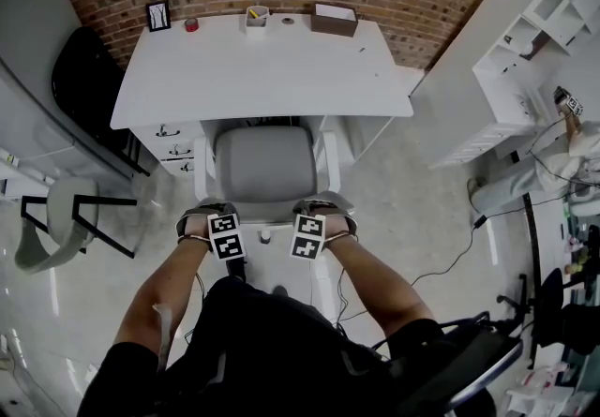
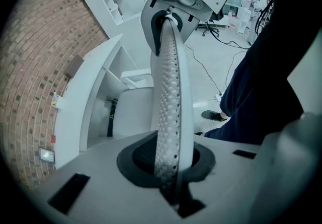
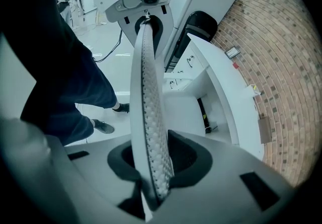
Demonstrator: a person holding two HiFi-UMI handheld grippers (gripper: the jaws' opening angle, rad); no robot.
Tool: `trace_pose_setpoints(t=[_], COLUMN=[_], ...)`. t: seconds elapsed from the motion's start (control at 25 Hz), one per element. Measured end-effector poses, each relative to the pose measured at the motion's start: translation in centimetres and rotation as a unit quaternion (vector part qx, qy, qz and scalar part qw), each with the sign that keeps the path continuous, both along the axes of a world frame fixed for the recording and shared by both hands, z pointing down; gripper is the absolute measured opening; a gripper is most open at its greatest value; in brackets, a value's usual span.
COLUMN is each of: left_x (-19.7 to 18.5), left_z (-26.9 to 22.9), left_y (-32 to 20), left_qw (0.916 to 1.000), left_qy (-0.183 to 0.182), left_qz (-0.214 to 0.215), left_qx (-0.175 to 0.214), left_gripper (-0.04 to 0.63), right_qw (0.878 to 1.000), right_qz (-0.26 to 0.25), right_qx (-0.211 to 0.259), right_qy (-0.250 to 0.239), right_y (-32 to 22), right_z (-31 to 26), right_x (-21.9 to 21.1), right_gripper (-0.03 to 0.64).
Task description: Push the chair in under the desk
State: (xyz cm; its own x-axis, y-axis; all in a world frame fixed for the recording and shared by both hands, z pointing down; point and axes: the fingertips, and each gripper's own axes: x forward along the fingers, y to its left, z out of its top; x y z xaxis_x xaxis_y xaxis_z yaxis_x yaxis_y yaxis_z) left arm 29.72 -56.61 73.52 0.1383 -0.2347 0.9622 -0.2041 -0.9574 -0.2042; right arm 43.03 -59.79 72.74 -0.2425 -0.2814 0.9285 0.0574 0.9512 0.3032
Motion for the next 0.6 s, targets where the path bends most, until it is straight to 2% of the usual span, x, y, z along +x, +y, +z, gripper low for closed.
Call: trace_pose_setpoints(t=[0.12,0.32,0.4,0.52,0.56,0.6], left_x=[-0.5,0.0,0.6,1.6,1.8,2.0], left_z=[-0.5,-3.1,-4.7,-8.2,-9.6,-11.1], left_y=[-0.2,-0.2,0.3,1.0,1.3,1.5], left_qw=[0.9996,0.9933,0.989,0.9746,0.9658,0.9536], left_qy=[0.013,0.095,0.12,0.183,0.212,0.248], left_qz=[-0.009,-0.046,-0.059,-0.092,-0.109,-0.131], left_qx=[0.021,0.047,0.063,0.092,0.101,0.109], left_gripper=[0.082,0.192,0.199,0.198,0.187,0.154], right_qw=[1.0,0.997,0.995,0.989,0.985,0.979], right_qz=[0.002,0.024,0.032,0.063,0.081,0.103], right_qx=[0.011,0.005,0.008,0.005,0.003,0.002], right_qy=[-0.021,-0.072,-0.091,-0.135,-0.155,-0.178], right_y=[0.5,1.0,1.4,2.0,2.0,2.0], right_z=[-0.5,-3.0,-4.3,-6.6,-7.4,-8.3], right_x=[-0.4,-0.3,0.2,0.8,0.9,1.1], right_gripper=[0.095,0.174,0.183,0.183,0.183,0.18])
